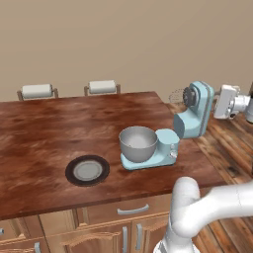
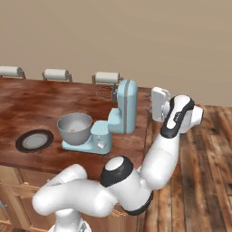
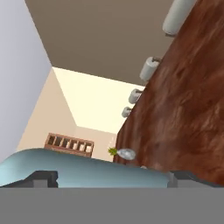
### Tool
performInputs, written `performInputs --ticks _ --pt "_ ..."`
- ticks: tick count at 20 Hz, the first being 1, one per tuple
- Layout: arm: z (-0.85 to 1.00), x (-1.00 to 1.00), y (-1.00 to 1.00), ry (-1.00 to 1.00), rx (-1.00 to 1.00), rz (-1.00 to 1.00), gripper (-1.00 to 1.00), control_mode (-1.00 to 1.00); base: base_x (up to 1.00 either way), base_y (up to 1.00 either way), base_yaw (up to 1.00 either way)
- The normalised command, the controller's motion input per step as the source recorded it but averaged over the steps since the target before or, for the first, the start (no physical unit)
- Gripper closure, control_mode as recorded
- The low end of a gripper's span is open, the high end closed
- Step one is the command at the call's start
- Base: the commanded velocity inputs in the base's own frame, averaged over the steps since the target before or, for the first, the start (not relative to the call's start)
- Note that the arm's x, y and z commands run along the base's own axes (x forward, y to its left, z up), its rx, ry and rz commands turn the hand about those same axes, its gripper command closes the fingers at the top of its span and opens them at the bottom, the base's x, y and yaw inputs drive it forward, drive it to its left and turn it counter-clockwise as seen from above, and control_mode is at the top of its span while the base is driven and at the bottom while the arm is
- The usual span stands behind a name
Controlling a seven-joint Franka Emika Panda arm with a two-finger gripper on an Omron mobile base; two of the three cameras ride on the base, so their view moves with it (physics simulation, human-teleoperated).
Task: Add butter and sugar cubes to the stand mixer bowl and then turn on the stand mixer to begin making frosting.
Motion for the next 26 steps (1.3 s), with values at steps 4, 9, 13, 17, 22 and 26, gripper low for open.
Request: performInputs --ticks 4,9,13,17,22,26 --pt "0.0 0.0 0.57 0.07 0.0 0.0 -1.0 -1.0 0.0 0.0 0.0" --pt "0.0 0.0 0.72 0.12 -0.03 0.0 -1.0 -1.0 0.0 0.0 0.0" --pt "0.0 0.0 0.87 0.11 -0.04 0.0 -1.0 -1.0 0.0 0.0 0.0" --pt "0.0 -0.04 0.93 0.07 -0.07 0.0 -1.0 -1.0 0.0 0.0 0.0" --pt "0.0 -0.15 1.0 0.05 -0.15 0.0 -1.0 -1.0 0.0 0.0 0.0" --pt "0.0 -0.24 1.0 0.01 -0.27 0.0 -1.0 -1.0 0.0 0.0 0.0"
